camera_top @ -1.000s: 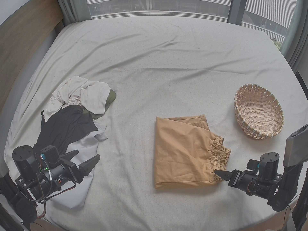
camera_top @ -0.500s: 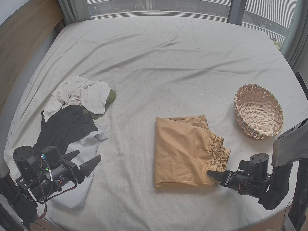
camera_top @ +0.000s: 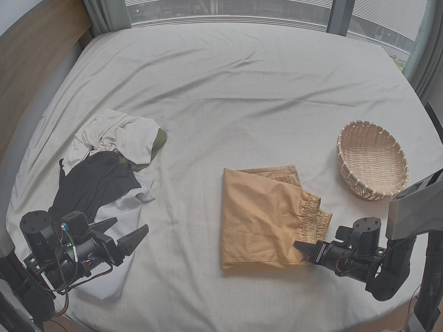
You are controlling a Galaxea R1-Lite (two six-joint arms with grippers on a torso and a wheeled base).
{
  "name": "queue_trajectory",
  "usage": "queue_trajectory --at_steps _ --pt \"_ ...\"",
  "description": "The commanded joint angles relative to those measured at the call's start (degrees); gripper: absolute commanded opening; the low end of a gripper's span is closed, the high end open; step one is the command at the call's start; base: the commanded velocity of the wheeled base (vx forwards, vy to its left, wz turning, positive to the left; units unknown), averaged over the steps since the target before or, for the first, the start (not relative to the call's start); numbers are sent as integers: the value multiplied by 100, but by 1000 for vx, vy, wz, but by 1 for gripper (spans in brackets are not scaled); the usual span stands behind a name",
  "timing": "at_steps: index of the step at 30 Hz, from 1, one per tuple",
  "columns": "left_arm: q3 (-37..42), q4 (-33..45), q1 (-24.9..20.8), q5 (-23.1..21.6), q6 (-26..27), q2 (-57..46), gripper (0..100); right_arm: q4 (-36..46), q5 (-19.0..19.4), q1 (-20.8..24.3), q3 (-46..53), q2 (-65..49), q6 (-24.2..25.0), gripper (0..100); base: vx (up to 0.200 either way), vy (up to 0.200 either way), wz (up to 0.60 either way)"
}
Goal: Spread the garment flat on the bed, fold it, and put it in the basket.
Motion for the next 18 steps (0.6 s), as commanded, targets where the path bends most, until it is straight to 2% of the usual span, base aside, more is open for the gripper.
queue_trajectory --at_steps 1,5,14,18 --pt "101 2 -13 5 -16 13 100 -8 19 56 -13 -193 9 0 0 0 0" --pt "101 10 -13 -4 -16 4 100 1 37 258 14 -580 9 0 0 0 0" --pt "101 -25 -13 -4 -16 4 100 19 72 1076 -4 -1766 -26 0 0 0 0" --pt "101 -34 -13 -4 -16 4 100 19 124 1164 -118 -2004 -70 0 0 0 0"
